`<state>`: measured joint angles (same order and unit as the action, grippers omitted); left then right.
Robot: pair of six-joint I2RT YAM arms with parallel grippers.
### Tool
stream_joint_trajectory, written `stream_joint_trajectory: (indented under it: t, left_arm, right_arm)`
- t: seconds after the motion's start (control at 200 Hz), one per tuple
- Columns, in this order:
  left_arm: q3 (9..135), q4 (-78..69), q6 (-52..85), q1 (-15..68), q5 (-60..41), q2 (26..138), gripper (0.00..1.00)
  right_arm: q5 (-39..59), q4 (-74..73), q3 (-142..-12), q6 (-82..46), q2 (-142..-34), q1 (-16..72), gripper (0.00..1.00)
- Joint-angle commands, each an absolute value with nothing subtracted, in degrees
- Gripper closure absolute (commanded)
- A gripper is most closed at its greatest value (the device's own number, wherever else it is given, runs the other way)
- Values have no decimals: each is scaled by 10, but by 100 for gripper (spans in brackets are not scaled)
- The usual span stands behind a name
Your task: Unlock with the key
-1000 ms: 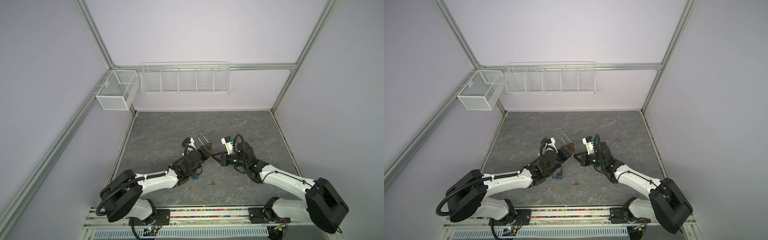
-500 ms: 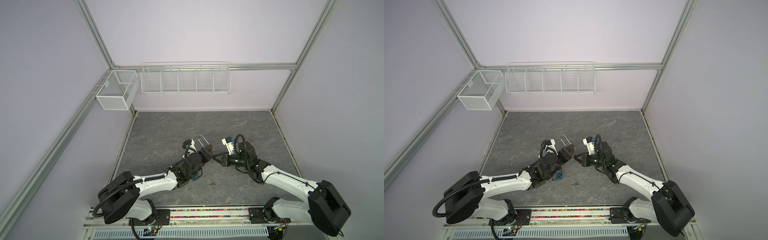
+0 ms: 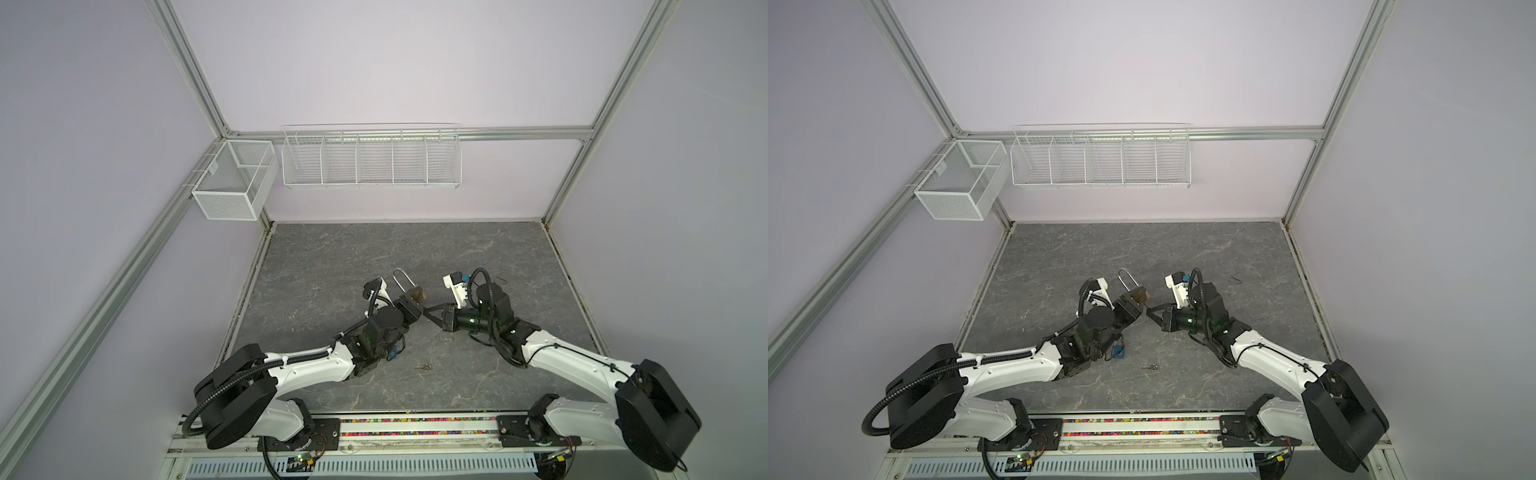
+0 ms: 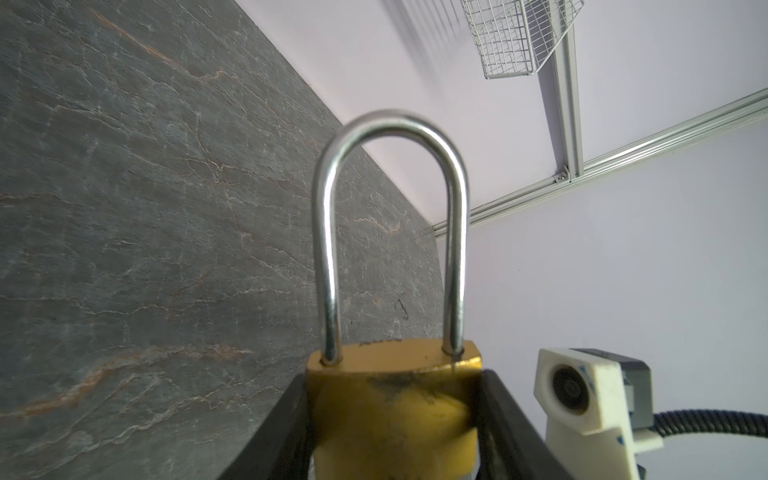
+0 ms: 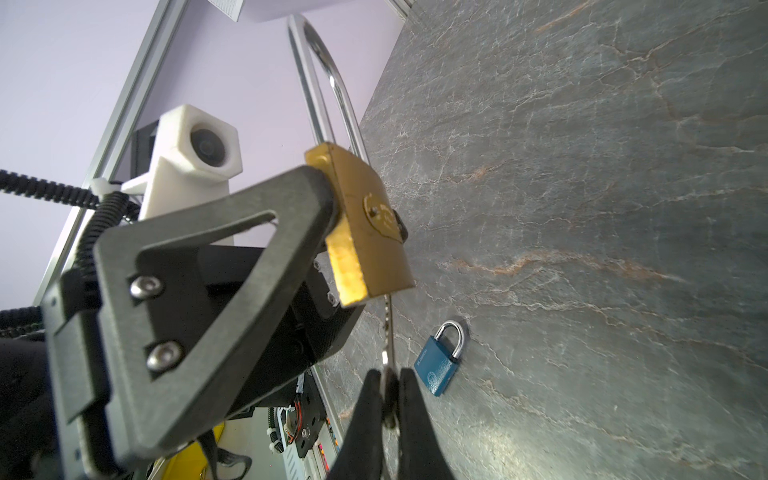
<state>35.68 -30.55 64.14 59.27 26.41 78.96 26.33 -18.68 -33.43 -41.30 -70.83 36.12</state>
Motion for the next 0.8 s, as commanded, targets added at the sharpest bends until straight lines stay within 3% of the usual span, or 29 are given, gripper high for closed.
stream_joint_trajectory:
  t: [0.0, 0.795]
  left_arm:
    - [361, -330, 626, 593, 290, 764, 100]
    - [368, -347, 601, 550, 290, 756, 100]
  right_arm:
    - [216, -207, -334, -432, -701, 356, 94]
    - [217, -221, -324, -444, -726, 391, 94]
